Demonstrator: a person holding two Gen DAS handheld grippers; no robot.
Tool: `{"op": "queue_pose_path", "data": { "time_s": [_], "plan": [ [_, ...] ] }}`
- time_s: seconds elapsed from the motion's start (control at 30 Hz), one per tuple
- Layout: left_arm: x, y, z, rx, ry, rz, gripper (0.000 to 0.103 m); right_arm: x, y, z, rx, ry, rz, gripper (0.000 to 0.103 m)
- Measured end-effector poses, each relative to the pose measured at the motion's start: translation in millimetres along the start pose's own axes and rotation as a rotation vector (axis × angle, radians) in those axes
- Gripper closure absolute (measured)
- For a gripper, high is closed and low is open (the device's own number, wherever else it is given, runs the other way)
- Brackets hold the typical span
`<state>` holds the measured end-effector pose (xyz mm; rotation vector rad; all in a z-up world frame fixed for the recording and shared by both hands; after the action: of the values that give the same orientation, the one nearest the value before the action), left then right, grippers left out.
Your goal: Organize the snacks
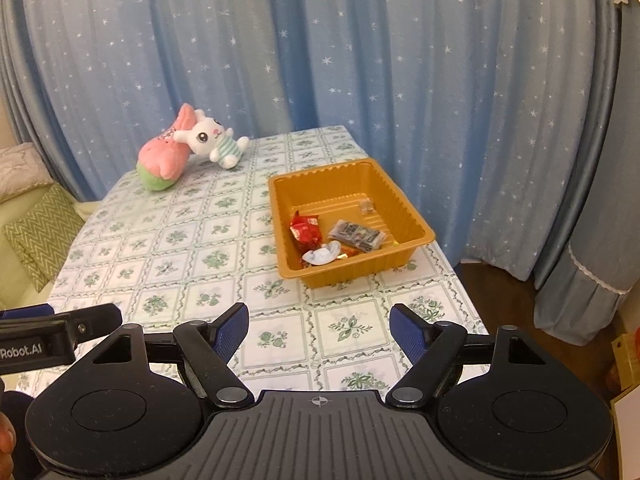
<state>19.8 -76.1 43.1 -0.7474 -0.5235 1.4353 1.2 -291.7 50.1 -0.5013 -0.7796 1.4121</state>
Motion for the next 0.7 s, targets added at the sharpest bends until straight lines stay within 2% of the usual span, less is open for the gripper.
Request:
{"op": "queue_pose_path", "data": {
  "time_s": [0.7],
  "plan": [
    [-6.4,1.8,-3.8,-0.003,0.017,-0.035,0.000,-2.4,-2.1,0.3,-0.007,0.002,-0.005,0.026]
  ]
}}
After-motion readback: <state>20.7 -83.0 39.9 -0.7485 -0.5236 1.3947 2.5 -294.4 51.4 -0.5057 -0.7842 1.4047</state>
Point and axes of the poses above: each gripper's, at about its wrist camera, not at the fingertips, and z roughly against the way its jaws point, x to its left, y to its underside, the point moved 2 cm from there along -z, roughly the way its jaws point, and after that the axes turned 2 degrees about -y, right-handed, at the moved point
